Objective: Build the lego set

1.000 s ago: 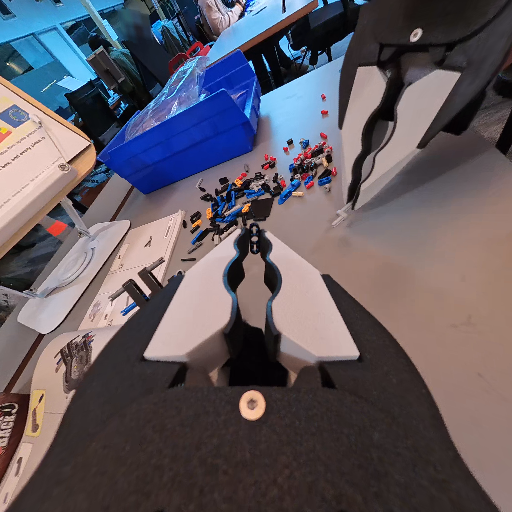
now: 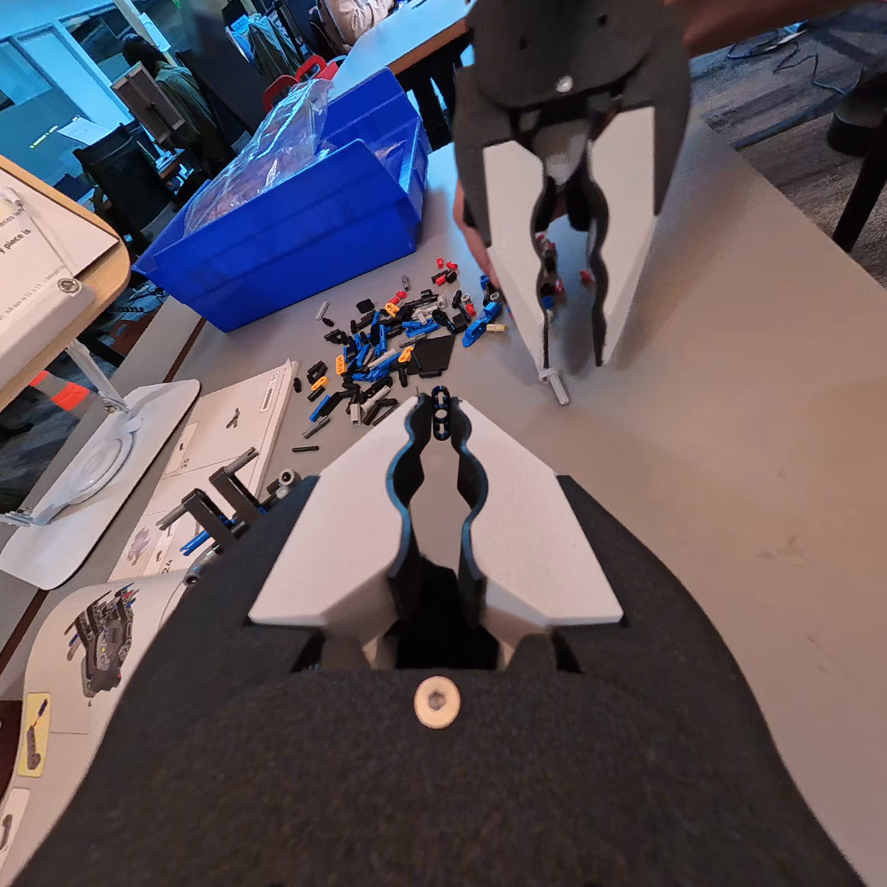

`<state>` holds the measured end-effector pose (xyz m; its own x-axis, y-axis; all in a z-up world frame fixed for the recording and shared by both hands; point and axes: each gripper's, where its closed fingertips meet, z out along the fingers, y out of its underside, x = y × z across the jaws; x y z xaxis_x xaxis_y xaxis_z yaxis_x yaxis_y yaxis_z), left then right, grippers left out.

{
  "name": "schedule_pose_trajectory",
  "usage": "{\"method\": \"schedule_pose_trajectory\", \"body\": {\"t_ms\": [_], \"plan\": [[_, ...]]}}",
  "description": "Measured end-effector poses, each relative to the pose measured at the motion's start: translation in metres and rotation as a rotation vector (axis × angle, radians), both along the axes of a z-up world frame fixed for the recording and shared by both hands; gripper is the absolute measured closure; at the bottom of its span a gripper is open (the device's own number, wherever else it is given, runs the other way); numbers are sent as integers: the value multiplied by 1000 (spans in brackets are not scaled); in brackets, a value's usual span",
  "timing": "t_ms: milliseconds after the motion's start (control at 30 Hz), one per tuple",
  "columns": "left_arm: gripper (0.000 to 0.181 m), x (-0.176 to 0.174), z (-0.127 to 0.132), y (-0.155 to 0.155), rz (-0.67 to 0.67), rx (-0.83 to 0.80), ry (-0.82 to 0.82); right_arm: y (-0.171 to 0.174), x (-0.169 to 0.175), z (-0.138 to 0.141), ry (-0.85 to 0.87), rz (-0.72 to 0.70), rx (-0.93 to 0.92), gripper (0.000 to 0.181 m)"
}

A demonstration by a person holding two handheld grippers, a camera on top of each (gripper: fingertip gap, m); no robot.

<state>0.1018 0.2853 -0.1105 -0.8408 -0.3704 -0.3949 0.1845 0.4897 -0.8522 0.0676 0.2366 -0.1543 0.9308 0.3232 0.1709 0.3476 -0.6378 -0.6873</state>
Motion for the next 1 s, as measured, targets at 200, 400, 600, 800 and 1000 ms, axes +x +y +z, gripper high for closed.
{"method": "schedule_pose_trajectory", "body": {"t_ms": [200,400,600,800,1000], "plan": [[175,-2,0,-1,-11,2,6,3,1,-18,31,157,-69,165],[175,-9,-2,-7,-38,21,3,2,6,-21,45,198,-73,168],[175,-16,-2,-13,-66,27,5,1,8,-21,59,194,-45,177],[175,-14,-2,-12,-59,28,-17,4,15,-21,25,191,-65,178],[176,-6,12,-5,-37,-12,-139,28,28,25,270,218,104,179]]}}
